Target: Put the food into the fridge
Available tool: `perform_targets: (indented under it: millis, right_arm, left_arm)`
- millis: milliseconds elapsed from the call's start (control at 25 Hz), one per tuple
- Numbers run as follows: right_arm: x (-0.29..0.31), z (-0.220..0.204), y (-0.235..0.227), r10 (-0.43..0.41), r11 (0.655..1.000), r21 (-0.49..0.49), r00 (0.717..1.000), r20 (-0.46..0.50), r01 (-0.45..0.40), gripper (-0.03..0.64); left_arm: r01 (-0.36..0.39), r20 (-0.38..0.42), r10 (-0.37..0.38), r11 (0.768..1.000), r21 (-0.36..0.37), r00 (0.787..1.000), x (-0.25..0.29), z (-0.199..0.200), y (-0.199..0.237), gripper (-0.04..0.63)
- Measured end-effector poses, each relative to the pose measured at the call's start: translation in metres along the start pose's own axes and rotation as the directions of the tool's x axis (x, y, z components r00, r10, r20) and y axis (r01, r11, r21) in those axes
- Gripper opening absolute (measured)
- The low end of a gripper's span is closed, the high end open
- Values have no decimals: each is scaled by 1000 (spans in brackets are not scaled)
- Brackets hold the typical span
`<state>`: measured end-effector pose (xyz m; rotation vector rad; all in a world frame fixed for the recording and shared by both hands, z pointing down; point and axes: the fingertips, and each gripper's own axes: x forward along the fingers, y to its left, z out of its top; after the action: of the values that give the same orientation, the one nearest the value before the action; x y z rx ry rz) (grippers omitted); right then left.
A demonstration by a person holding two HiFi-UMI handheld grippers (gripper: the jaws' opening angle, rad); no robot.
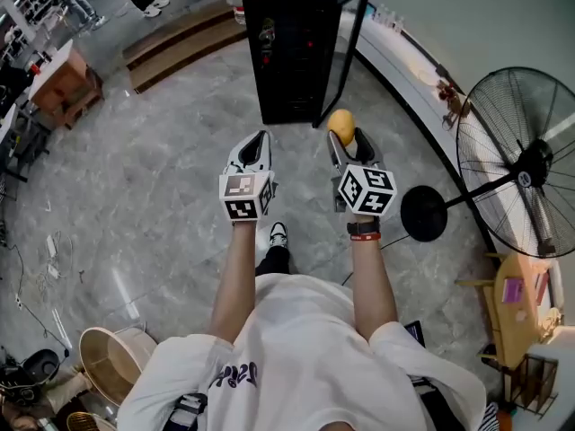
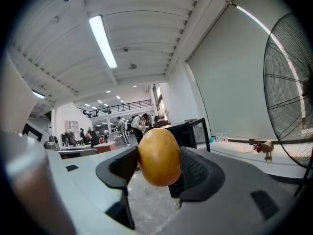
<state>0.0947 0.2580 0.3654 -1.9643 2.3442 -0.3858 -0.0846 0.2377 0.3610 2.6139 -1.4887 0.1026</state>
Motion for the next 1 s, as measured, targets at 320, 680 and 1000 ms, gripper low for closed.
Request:
perform_targets:
  millis: [320,680,1000]
  right_arm:
    - [119,24,6,11,999,32,1000,-4,-11,285]
    - [232,38,-1,3,999,48,1000,-17,-2,285]
    - [290,42,-15,-16,997,72,999,-27,18,285]
  left_arm:
    - [43,2,-43,999,-1,999,96,24,64,18]
    - [62,-15,-62,998,-28,998,184,29,134,18]
    - [88,-31,-90,994,-57,995,238,29,163,18]
